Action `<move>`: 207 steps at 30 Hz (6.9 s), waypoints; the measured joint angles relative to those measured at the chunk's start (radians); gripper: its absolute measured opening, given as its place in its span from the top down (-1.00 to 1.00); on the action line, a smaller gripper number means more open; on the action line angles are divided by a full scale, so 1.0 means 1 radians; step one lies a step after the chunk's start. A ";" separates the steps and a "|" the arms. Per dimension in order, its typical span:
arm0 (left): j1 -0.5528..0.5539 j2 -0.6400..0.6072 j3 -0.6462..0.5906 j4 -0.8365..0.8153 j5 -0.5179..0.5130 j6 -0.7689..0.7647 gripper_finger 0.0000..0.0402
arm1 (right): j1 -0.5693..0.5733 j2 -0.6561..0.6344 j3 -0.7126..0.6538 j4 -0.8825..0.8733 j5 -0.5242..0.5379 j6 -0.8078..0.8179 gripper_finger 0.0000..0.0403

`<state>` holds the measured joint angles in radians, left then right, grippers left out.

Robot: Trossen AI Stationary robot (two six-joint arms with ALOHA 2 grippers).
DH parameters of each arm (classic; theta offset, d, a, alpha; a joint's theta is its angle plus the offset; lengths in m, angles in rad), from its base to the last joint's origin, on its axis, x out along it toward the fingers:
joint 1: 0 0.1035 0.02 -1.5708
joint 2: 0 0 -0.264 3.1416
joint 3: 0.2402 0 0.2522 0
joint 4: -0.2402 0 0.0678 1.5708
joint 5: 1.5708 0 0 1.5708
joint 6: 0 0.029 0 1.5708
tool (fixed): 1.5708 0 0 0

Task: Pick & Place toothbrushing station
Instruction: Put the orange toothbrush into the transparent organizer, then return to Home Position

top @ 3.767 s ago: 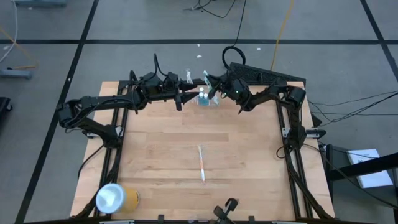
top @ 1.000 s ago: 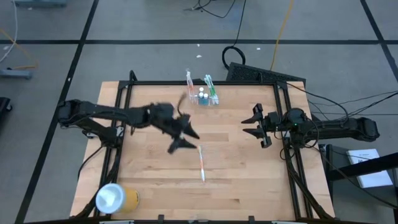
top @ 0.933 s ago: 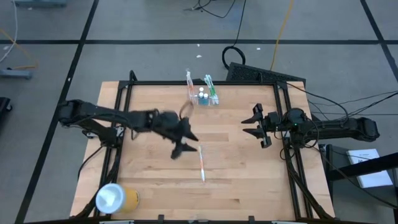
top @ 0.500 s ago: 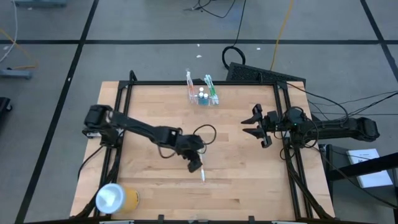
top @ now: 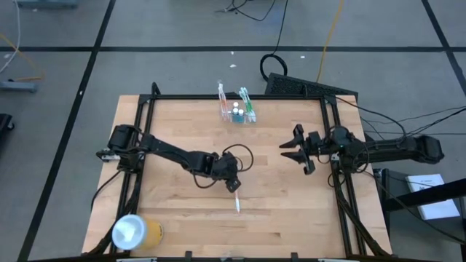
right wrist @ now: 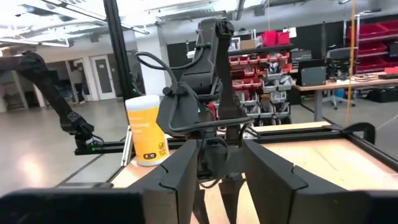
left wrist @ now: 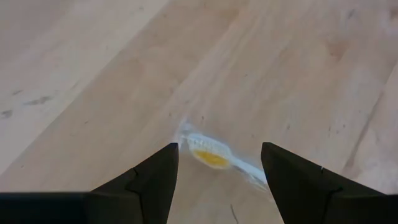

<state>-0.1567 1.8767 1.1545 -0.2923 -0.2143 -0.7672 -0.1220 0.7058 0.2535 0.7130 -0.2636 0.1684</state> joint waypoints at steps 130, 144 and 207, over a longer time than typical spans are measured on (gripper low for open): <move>0.763 -0.017 -0.353 1.416 0.281 0.648 0.99 | 0.058 0.011 0.000 -0.052 0.159 -0.075 0.48; 0.742 -0.151 -0.353 1.221 0.264 0.587 0.05 | 0.058 0.010 0.000 -0.052 0.158 -0.072 0.48; 0.468 -1.797 -1.028 0.242 0.234 0.605 -0.26 | -0.074 -0.529 0.000 -0.564 0.115 -0.001 0.48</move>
<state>0.3110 0.0801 0.1266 -0.0499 0.0200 -0.1623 -0.1963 0.1770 0.2531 0.1490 -0.1486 0.1677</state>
